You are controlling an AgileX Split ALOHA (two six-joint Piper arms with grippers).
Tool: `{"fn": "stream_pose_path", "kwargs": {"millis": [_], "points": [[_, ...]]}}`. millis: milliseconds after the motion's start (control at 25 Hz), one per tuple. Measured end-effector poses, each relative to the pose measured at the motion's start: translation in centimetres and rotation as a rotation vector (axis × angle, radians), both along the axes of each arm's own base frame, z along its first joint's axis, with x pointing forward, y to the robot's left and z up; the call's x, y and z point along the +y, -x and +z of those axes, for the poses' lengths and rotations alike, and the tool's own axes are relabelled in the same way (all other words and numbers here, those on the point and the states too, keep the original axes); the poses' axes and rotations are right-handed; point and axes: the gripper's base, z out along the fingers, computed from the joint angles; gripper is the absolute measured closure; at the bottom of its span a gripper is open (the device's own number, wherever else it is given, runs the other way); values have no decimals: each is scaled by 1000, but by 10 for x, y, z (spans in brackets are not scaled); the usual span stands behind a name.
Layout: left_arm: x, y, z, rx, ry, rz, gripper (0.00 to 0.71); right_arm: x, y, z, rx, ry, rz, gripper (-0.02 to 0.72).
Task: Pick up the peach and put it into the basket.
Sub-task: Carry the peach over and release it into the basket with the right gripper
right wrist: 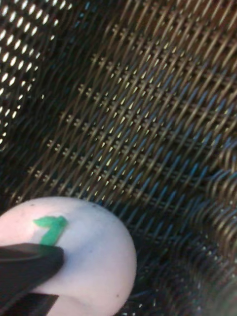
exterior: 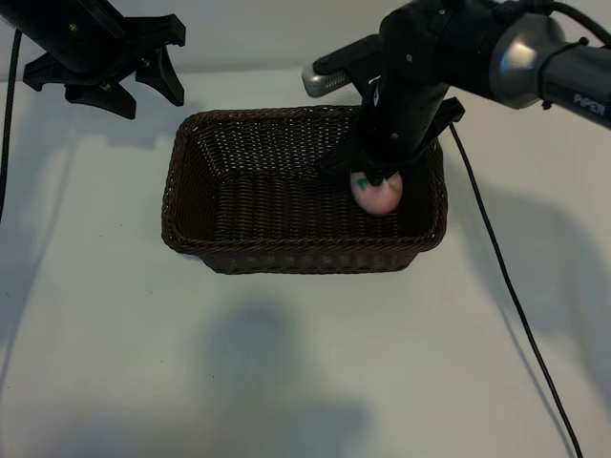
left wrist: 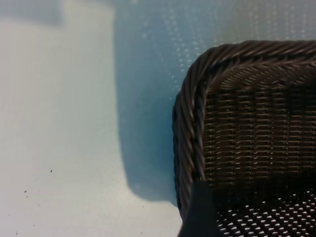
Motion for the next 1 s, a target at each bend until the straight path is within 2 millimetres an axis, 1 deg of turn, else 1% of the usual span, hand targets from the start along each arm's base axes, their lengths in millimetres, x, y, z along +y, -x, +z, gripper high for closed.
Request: {"fn": "stream_pose_path", "kwargs": {"millis": [200, 280, 320, 440, 520, 600, 680, 800, 880, 1000], "points": [[0, 0, 0, 0, 0, 0, 173, 1, -1, -2, -3, -2, 0, 654], [0, 0, 0, 0, 0, 0, 173, 1, -1, -2, -3, -2, 0, 629], [0, 0, 0, 0, 0, 0, 173, 1, -1, -2, -3, -2, 0, 603], [0, 0, 0, 0, 0, 0, 173, 1, -1, -2, -2, -1, 2, 473], [0, 0, 0, 0, 0, 0, 173, 1, -1, -1, -2, -1, 2, 353], [0, 0, 0, 0, 0, 0, 173, 0, 0, 0, -3, -1, 2, 256], [0, 0, 0, 0, 0, 0, 173, 0, 0, 2, -4, -2, 2, 186], [0, 0, 0, 0, 0, 0, 173, -1, 2, 8, -10, -6, 2, 154], [0, 0, 0, 0, 0, 0, 173, -1, 2, 16, -14, -9, 2, 153], [0, 0, 0, 0, 0, 0, 173, 0, 0, 32, -20, -13, 3, 157]]}}
